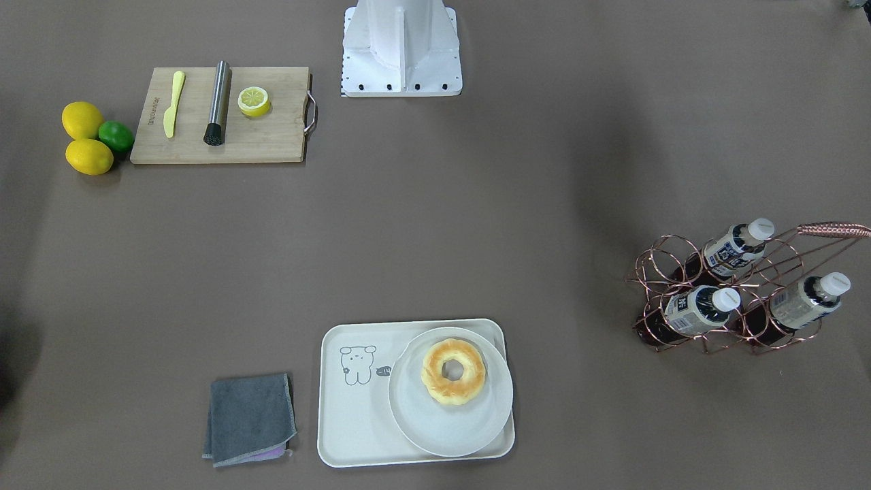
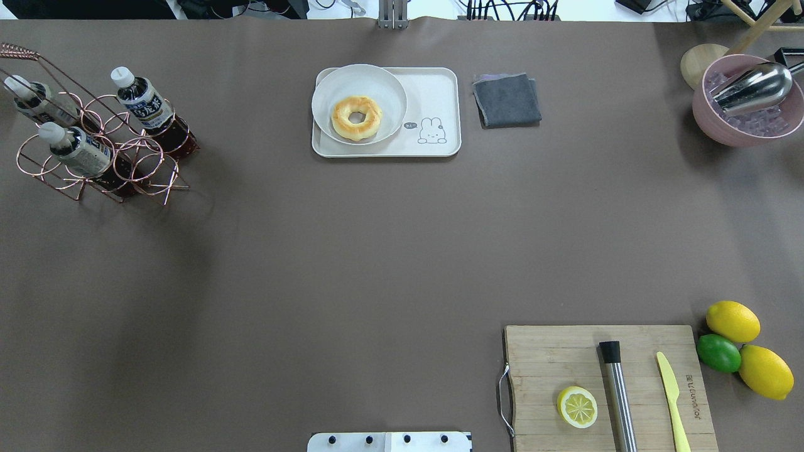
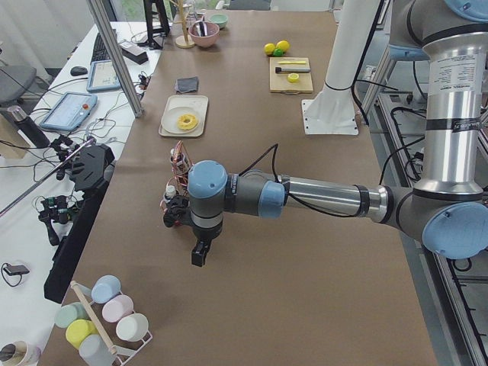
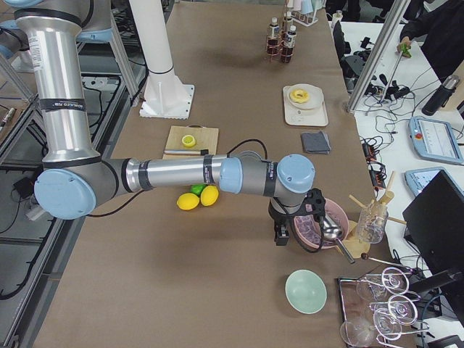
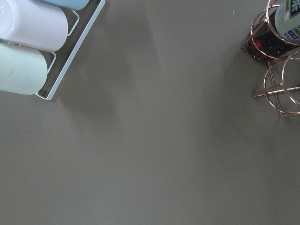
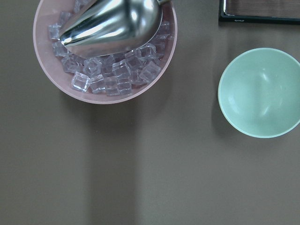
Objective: Place tea on tray
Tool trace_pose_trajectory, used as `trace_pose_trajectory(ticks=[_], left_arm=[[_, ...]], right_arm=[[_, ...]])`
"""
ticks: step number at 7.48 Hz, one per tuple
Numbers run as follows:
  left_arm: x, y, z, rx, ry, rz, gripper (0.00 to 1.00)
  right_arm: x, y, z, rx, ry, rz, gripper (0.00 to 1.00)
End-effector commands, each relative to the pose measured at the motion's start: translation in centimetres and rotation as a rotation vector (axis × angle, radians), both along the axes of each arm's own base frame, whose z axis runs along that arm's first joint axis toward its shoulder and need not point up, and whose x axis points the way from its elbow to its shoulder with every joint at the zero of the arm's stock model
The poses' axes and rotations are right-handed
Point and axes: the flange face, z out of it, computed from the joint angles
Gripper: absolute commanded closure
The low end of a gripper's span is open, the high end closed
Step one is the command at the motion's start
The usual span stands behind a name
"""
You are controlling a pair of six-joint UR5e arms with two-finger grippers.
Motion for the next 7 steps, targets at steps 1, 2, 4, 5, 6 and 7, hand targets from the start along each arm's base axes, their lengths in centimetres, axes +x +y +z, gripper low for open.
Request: trace_pose_trajectory(ticks=[1, 2, 4, 5, 6, 7], left_arm=[[0.0, 0.0, 0.3, -0.006, 0.002, 0.0, 0.02], [0.0, 0.0, 0.4, -0.007, 0.002, 0.0, 0.02], [0.0, 0.0, 0.3, -0.002, 0.001, 0.001, 0.02], [0.0, 0.0, 0.2, 0.003, 0.001, 0.001, 0.02], [0.9, -0.2, -1.0, 0.028, 0.001, 0.019, 0.02], [4.1, -0.5, -4.6, 0.082, -0.001, 0.065, 0.02]], right_arm=[[0.0, 0.0, 0.0, 0.002, 0.0, -0.001, 0.0], [-0.1, 0.0, 0.1, -0.001, 0.0, -0.001, 0.0], [0.0, -0.1, 0.1, -0.001, 0.0, -0.001, 0.0], [0.0, -0.1, 0.1, -0.001, 0.0, -0.001, 0.0], [0.0, -0.1, 0.1, -0.001, 0.0, -0.001, 0.0], [-0.1, 0.0, 0.0, 0.001, -0.001, -0.001, 0.0]])
